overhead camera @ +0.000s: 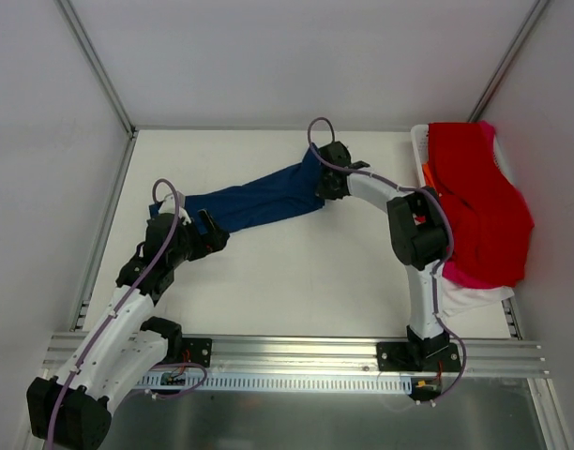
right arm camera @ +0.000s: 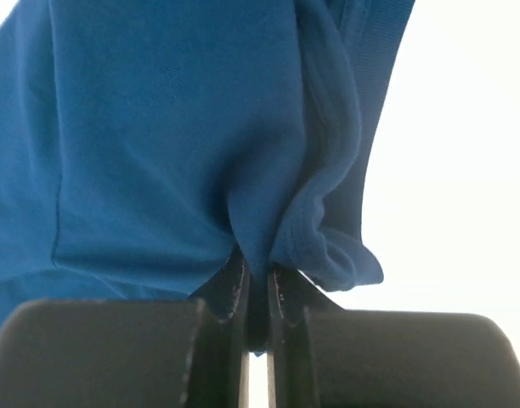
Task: Fold and stack the t-shirts
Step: Rotate the tshirt 90 degrees
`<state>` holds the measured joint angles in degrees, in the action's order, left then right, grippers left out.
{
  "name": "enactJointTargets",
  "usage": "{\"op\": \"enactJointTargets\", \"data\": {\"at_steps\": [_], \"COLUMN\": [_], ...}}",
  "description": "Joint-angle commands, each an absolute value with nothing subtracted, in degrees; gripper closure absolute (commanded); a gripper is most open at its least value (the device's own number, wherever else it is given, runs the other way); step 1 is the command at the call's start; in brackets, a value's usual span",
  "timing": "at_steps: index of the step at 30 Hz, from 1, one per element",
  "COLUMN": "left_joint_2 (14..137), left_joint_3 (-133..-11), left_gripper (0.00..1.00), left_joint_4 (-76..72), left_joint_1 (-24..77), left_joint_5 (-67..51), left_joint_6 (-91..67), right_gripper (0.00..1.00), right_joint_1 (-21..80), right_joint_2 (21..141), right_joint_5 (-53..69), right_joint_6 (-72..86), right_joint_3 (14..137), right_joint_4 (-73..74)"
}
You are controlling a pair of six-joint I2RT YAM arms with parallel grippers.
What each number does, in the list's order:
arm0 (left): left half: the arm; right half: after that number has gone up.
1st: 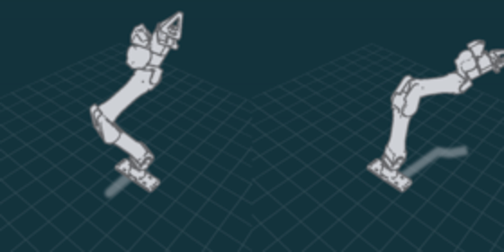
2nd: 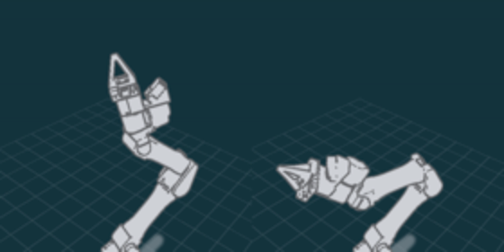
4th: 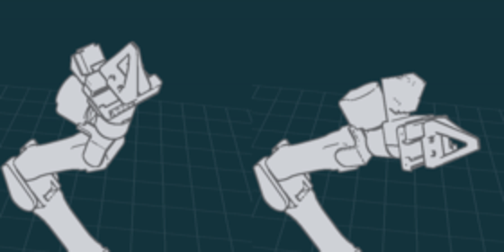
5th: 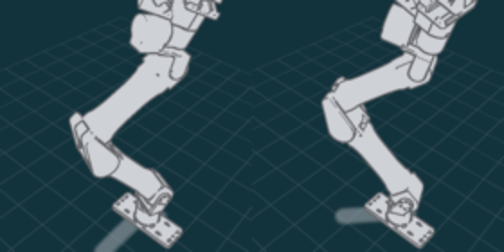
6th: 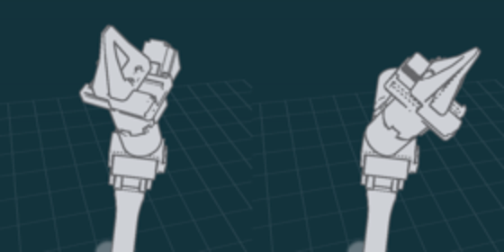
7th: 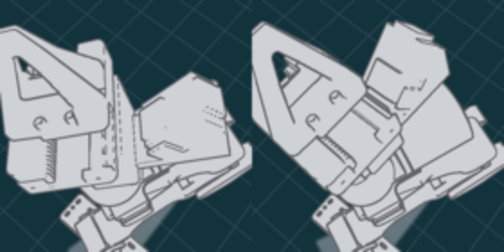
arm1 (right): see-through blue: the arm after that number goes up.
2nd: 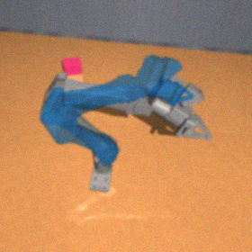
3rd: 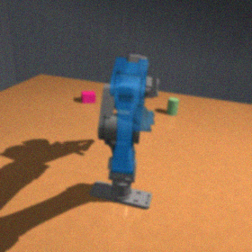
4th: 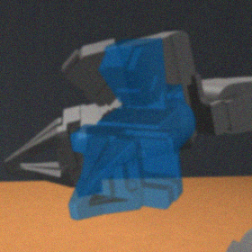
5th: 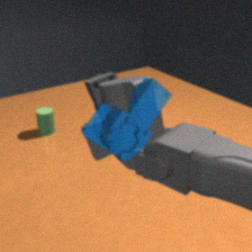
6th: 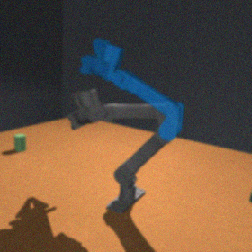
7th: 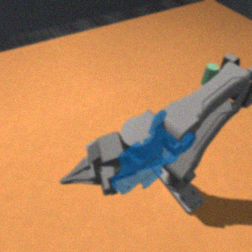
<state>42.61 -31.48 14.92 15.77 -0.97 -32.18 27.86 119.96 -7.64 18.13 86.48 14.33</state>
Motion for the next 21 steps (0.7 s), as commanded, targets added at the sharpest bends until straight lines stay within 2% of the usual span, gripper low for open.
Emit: {"op": "enactJointTargets", "data": {"at_steps": [1,4,10,12,13,14,15,19,21], "left_joint_2": [41.31,40.52,39.64,39.90,40.08,40.17,40.17,39.99,39.12], "left_joint_3": [-31.20,-30.68,-28.48,-28.30,-28.21,-28.13,-28.13,-27.95,-27.95], "left_gripper": [0.11,0.12,0.13,0.13,0.13,0.13,0.13,0.14,0.14], "left_joint_4": [13.45,13.45,13.27,13.27,13.27,13.27,13.27,13.10,13.01], "left_joint_1": [16.17,16.17,16.26,16.35,16.43,16.44,16.44,16.61,16.70], "left_joint_5": [-0.35,-0.35,2.81,3.16,3.16,3.16,3.25,3.17,2.55], "left_joint_6": [-33.13,-33.75,-33.75,-33.58,-33.49,-33.49,-33.57,-33.93,-34.63], "right_gripper": [1.00,1.00,0.99,0.97,0.85,0.29,0.03,0.01,0.01], "right_joint_1": [27.33,26.81,24.53,24.26,24.00,23.82,23.73,23.73,23.82], "right_joint_2": [126.37,133.29,147.98,149.76,150.29,150.29,149.86,143.46,134.86], "right_joint_5": [-5.81,-4.05,3.08,2.99,2.81,2.38,0.98,-2.63,-4.91], "right_joint_6": [15.03,14.85,18.97,19.68,19.86,19.69,19.51,15.21,13.54], "right_joint_3": [98.85,106.58,131.88,135.07,136.13,136.40,135.97,129.22,119.25], "right_joint_4": [20.92,21.70,21.63,20.66,20.22,19.43,18.64,15.83,13.20]}}
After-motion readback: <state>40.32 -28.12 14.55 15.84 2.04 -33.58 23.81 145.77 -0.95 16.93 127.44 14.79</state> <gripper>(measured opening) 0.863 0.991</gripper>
